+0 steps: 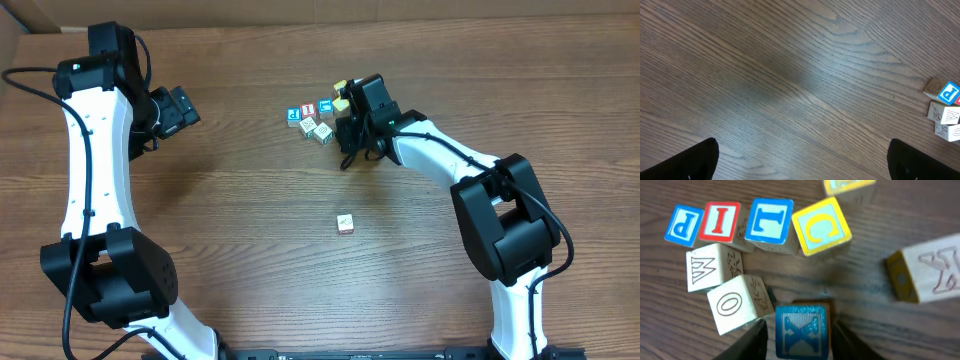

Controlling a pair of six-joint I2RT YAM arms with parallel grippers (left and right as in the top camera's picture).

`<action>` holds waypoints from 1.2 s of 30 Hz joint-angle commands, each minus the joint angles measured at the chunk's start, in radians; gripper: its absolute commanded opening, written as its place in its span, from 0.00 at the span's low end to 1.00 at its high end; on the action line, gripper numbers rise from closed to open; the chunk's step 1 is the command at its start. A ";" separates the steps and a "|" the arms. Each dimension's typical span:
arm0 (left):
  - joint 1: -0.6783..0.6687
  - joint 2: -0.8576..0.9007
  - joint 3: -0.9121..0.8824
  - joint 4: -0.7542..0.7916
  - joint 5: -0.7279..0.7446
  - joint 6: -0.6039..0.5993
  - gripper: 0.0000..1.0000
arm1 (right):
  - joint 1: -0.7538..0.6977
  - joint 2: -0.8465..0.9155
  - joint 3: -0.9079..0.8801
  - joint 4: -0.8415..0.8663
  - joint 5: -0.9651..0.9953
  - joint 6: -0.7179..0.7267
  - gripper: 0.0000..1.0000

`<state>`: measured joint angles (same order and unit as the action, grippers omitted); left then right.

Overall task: Flip 3 blocks
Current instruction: 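Move the right gripper back over the cluster and grasp the blue X block, then carry the blue X block forward and lower it near the placed block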

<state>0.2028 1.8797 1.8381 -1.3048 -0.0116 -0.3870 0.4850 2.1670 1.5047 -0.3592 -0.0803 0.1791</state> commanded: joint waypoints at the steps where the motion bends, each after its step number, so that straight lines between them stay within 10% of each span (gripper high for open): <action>1: -0.007 0.007 0.023 0.000 0.004 -0.002 1.00 | -0.002 -0.012 0.031 -0.016 0.028 -0.006 0.41; 10: -0.007 0.007 0.023 0.000 0.004 -0.002 1.00 | -0.003 -0.016 0.031 -0.028 0.027 -0.006 0.54; 36: -0.007 0.007 0.023 0.001 0.004 -0.003 1.00 | 0.007 -0.296 0.029 -0.240 0.027 0.032 0.32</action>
<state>0.2028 1.8797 1.8381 -1.3052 -0.0113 -0.3870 0.4850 1.9388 1.5131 -0.5323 -0.0635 0.1764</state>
